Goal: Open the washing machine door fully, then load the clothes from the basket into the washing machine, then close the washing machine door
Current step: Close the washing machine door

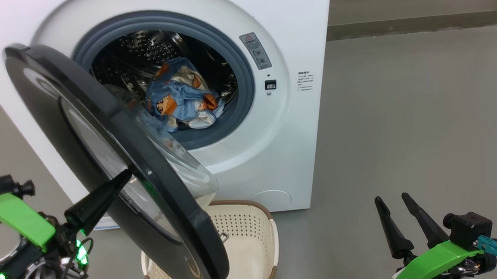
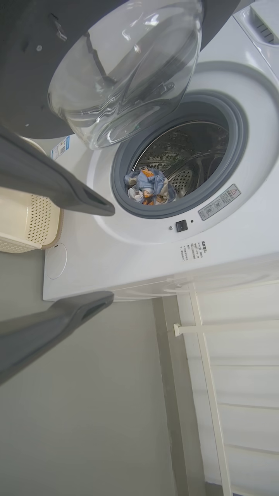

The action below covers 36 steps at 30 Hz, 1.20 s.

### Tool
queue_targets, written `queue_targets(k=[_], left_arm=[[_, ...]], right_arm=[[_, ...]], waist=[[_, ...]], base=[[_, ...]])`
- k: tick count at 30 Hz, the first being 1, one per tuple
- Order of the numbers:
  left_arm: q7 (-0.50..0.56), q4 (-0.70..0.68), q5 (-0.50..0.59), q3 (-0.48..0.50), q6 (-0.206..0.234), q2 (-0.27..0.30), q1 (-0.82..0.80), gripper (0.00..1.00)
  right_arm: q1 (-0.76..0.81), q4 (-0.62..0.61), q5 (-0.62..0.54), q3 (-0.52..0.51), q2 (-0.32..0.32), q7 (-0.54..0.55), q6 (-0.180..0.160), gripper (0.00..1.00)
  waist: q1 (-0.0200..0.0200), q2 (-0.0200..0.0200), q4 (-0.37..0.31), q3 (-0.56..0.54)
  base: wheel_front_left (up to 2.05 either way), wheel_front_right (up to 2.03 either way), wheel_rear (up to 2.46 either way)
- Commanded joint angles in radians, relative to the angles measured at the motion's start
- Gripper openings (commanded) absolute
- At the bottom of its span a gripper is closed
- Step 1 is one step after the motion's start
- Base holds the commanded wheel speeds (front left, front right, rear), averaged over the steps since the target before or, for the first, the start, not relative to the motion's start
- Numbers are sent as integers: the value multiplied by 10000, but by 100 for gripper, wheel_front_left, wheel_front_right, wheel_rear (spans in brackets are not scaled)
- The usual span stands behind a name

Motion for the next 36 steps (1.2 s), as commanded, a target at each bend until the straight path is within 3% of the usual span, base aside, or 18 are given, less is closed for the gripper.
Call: queue_targets(k=[1,5,7,8,10,13,17,21,27,36], left_arm=[[13,-328,71,337,-114,348,-438,0],[-81,-484,321,395,-179,559,-301,0],[-237,-539,583,416,-251,693,-208,35],[-341,-597,814,389,-362,800,-129,45],[-663,-658,1169,447,-584,894,52,100],[-1252,-722,1736,564,-1030,990,365,100],[-2421,-747,3259,544,-1640,1344,864,100],[-3714,-760,4574,495,-1990,1473,1336,100],[-5928,-673,6504,184,-2207,1634,2031,100],[-8526,129,7938,-349,-2256,1607,2708,100]], right_arm=[[-335,-200,138,198,-110,-82,44,100],[-292,-207,154,172,-119,-82,44,100],[-268,-212,159,162,-118,-82,44,100],[-263,-216,162,166,-112,-82,44,100],[-267,-216,168,175,-97,-82,44,100],[-258,-217,186,183,-86,-82,44,100],[-230,-237,192,158,-104,-82,44,100],[-205,-253,198,131,-134,-82,44,100],[-185,-293,188,65,-152,-82,44,100],[-157,-326,169,10,-152,-82,44,100]], waist=[[0,0,64,-26],[0,0,240,-62],[0,0,335,-74],[0,0,373,-79],[0,0,438,-87],[0,0,543,-98],[0,0,678,-98],[0,0,806,-114],[0,0,955,-96],[0,0,1067,-94]], base=[[0,0,0],[0,0,0],[0,0,0],[0,0,0],[0,0,0],[0,0,0],[0,0,0],[0,0,0],[0,0,0],[0,0,0]])
